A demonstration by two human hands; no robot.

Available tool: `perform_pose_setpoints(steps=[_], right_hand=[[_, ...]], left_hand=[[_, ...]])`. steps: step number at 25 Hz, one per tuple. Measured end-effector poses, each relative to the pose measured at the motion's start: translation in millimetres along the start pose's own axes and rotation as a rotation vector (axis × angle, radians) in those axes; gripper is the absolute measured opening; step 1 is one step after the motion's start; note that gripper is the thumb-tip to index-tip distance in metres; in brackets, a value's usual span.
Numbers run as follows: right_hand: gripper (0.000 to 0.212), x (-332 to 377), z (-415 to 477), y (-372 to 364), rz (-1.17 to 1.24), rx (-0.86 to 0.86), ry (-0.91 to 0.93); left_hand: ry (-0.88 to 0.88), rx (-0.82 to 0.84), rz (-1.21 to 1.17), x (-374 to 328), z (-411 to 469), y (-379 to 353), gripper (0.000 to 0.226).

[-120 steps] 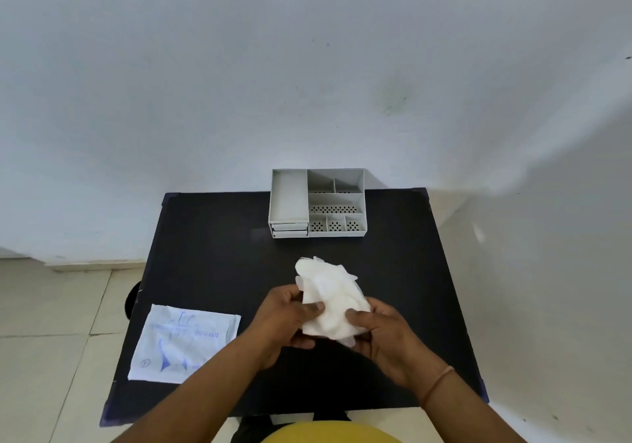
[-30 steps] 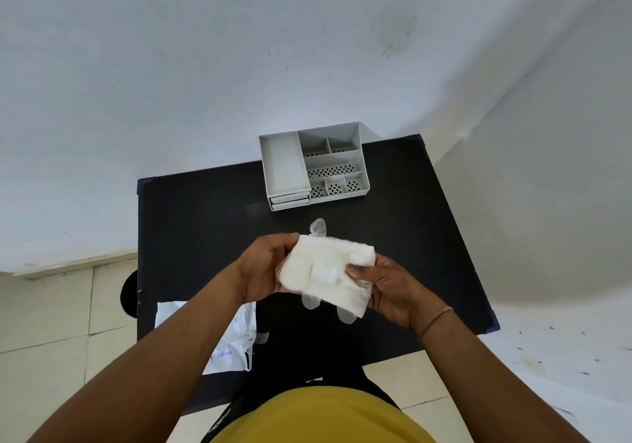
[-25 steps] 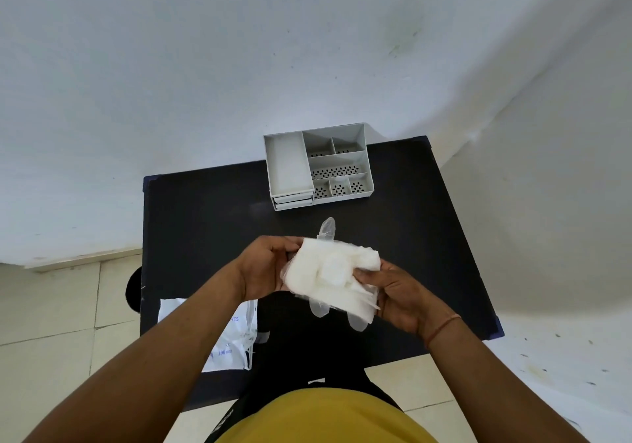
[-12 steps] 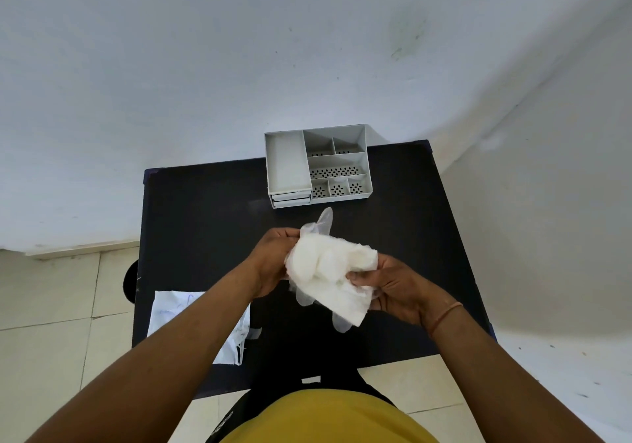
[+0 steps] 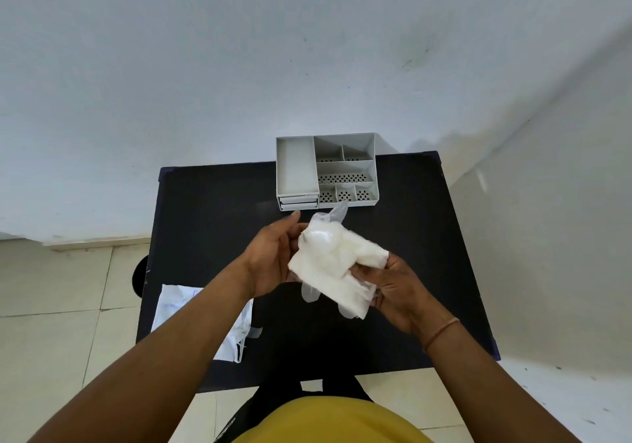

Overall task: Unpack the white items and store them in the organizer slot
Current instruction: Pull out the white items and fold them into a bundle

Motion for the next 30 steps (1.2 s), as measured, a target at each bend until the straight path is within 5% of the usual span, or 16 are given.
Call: perform_pose_setpoints(steps=[4,9,13,17,22,25,30], right_hand=[[0.057,20,-5,-4,-0.02,0.062,0.049],[0.05,35,-8,-7,-0.155,0.078,0.073],[0.043,42,-11,-10,-0.219,0.078,0.092],[0.033,45,-11,-8,-0.274,0.078,0.104],[0.034,47,-9,-6,-0.331,0.055,0.108],[0.039,38,-7,-8,-0.224,0.114,0.035],[0.05,12,-6,-13,-0.185,0.171,-0.129]], left_hand=[[-0.067,0.139,-0.093,-7,-9,-8,0.043],[-0.113,0.186,-0.027,-21,-12,-20,0.047],[-0.033,0.136,0.081,-21,-12,-17,0.077],[-0.027,0.108,0.233,-21,-16,-14,0.037],[-0.015,-0.042,0.422,-19,-13,-10,0.032],[-0.009,-0.058,0.301,-10,-15,-9,0.038],[0.157,0.155,-0.066,48,-20,-27,0.062]])
Point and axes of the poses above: each hand's wrist, its own z-axis towards the middle knuckle, its own y-axis out of the back of the hand, x = y × z, the point moved 10 cm from there along z, towards the middle knuckle, and after that the axes turned 4 degrees about z, right-handed, at the moved point
